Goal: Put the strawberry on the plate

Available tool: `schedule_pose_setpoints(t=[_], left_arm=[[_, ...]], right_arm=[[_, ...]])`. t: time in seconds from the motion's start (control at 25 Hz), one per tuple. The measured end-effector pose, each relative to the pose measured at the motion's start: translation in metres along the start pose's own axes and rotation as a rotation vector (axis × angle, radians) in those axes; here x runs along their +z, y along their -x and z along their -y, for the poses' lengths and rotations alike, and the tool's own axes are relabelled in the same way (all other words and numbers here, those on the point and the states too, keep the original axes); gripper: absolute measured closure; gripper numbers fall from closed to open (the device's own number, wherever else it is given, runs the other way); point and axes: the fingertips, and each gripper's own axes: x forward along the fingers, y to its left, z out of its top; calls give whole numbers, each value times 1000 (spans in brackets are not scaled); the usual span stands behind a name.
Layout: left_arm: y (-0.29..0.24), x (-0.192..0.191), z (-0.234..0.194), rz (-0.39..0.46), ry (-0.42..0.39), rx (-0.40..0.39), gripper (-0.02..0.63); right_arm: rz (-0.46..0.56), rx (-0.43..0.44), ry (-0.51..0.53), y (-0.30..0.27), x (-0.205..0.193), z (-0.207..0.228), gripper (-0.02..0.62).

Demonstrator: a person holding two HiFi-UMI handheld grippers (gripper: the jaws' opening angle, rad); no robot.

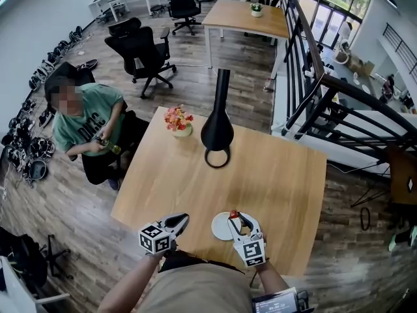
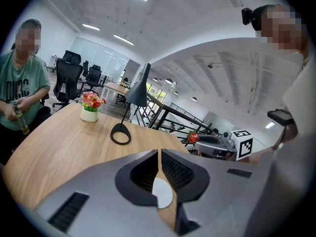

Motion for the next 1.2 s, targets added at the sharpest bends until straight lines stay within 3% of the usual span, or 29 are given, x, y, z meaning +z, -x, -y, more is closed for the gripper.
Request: schedule_pose_setpoints(t=[0.76,1.2], left_arm=[[-1,-17,7,-23,1,7,600],[-3,-9,11,-3,26,13,600]], right_arm=[[-304,18,-81,-11,-137,-1,445],[-486,77,-56,-30,-191,-16,445]])
